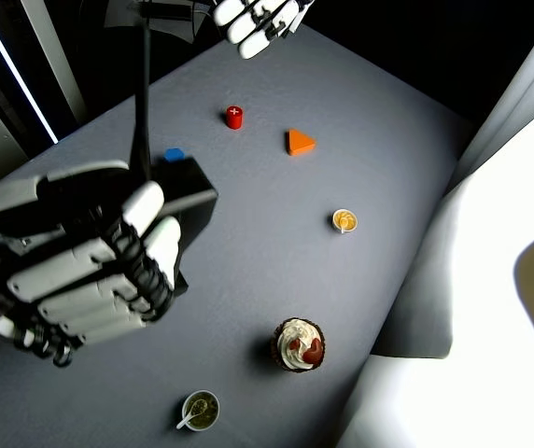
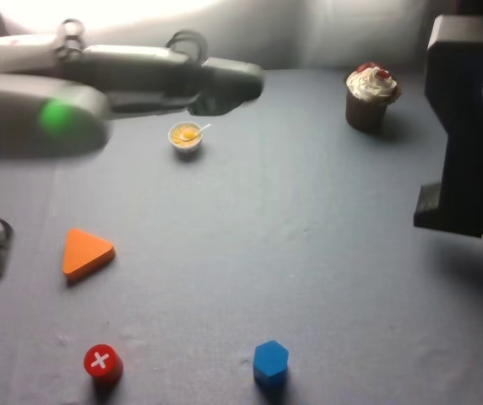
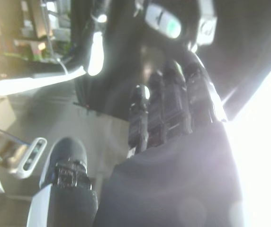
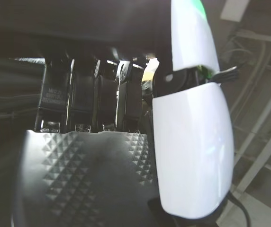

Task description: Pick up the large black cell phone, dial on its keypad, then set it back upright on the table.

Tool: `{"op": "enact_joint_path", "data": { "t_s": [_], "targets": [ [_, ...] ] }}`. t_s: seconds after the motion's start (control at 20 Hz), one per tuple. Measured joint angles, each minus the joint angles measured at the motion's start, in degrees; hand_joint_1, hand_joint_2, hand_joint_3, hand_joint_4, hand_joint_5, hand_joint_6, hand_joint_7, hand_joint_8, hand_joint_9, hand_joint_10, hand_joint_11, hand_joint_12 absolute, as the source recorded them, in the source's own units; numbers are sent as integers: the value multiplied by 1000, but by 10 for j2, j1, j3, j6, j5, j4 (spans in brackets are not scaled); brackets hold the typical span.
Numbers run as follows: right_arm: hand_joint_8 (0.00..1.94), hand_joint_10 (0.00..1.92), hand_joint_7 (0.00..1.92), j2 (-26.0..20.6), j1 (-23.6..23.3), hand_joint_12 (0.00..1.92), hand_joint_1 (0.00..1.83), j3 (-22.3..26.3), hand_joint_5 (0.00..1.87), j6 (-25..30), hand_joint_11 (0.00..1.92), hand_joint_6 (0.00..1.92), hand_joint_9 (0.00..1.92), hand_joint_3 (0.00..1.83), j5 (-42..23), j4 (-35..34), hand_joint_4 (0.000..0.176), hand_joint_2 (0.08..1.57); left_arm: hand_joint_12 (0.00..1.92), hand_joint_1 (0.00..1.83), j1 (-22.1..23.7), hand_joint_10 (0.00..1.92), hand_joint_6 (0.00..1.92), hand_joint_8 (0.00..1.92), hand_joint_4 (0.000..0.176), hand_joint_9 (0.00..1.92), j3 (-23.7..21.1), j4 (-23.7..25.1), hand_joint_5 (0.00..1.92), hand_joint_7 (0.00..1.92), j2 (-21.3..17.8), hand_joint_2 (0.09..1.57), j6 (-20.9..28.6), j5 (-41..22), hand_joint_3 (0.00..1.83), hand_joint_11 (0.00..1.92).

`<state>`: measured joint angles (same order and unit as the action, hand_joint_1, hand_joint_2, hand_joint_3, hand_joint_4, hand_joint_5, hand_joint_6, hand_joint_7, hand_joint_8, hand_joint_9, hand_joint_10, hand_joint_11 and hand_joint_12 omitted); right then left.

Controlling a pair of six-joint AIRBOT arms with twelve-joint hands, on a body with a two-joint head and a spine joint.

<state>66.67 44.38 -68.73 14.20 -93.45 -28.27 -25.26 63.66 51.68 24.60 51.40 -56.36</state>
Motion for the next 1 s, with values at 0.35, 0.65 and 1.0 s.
{"op": "enact_joint_path", "data": {
  "t_s": [0.35,0.65,1.0],
  "targets": [
    [1053,1197,863,23,12,1569,1485,-31,970,2,853,871,848,0,3,4,0,1121,251,0,-29,3,3,4,43,93,-56,-27,156,128,1,1159,59,83,3,0],
    [1098,1204,843,29,13,1525,1486,-38,971,2,884,851,842,0,3,4,0,1120,197,0,-18,3,0,0,48,80,-38,-84,131,116,12,1174,45,79,3,0],
    [1118,1261,824,30,13,1570,1484,-39,957,1,862,858,819,0,3,8,0,1132,231,0,-30,3,1,3,46,111,-56,-125,152,136,11,1190,28,79,3,0]
  ]
}}
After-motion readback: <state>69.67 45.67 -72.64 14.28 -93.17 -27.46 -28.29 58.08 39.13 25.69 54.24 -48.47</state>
